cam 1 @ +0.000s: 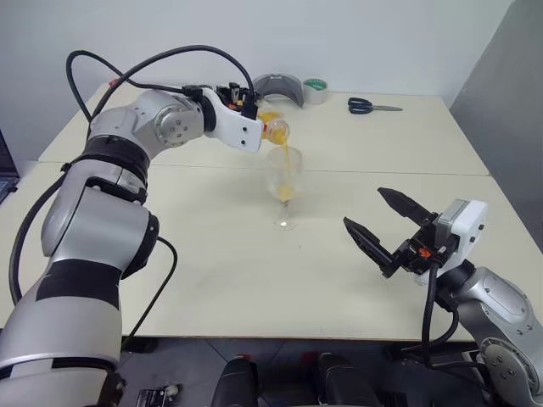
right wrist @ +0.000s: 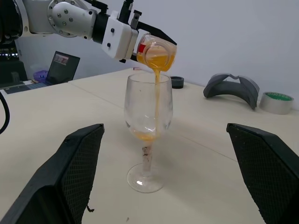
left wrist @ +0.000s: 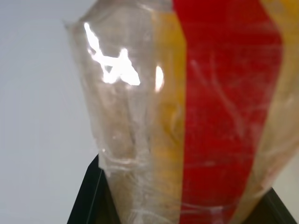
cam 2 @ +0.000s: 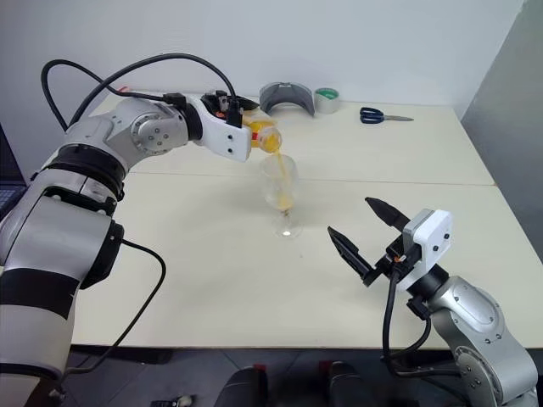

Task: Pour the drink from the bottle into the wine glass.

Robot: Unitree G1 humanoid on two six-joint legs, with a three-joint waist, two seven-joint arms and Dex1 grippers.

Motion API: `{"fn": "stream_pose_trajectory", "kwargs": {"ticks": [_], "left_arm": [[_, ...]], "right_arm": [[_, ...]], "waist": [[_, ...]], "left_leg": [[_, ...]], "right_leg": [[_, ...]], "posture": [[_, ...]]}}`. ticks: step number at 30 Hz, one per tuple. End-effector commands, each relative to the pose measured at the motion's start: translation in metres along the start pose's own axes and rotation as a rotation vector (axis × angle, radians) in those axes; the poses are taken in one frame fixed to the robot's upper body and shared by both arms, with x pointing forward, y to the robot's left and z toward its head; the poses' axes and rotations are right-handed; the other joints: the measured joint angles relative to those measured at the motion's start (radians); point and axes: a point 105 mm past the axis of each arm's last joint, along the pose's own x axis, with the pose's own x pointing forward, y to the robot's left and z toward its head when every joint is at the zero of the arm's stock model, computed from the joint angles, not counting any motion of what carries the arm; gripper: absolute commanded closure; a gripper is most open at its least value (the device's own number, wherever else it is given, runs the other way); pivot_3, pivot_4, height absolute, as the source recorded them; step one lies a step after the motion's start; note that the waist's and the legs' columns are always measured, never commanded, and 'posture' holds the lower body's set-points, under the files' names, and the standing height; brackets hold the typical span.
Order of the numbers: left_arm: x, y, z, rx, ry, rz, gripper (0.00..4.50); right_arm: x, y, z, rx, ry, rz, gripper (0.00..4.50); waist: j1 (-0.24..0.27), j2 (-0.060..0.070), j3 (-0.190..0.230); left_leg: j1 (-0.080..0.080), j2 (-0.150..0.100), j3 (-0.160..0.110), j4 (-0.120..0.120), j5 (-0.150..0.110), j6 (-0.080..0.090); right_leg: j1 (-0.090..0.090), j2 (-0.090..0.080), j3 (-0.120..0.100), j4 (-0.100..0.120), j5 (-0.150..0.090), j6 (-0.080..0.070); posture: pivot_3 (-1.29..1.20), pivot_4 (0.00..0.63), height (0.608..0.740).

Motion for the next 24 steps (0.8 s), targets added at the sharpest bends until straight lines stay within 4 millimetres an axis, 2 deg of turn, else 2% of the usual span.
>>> {"fn": "stream_pose_trajectory", "kwargs": {"ticks": [1,24], "left_arm": [[-0.0071,0.0292,-0.0019,0.061,0.006,0.075,2.85],[-0.0105,0.0348,-0.0063,0.116,0.029,0.083,2.85]], "right_arm": [[0.0019,0.0011,0.0057,-0.018,-0.027,0.005,0.0],[0.0066,-0.0009,0.0053,-0.022,-0.031,0.018,0.0]], "waist": [[0.0,0.0,0.0],[0.0,0.0,0.0]], "left_leg": [[0.0,0.0,0.0,0.0,0.0,0.0],[0.001,0.0,0.001,0.001,0.0,0.0]], "right_leg": [[0.0,0.0,0.0,0.0,0.0,0.0],[0.0,0.0,0.001,0.002,0.0,0.0]], "posture": [[0.0,0.15,0.74],[0.0,0.15,0.74]]}}
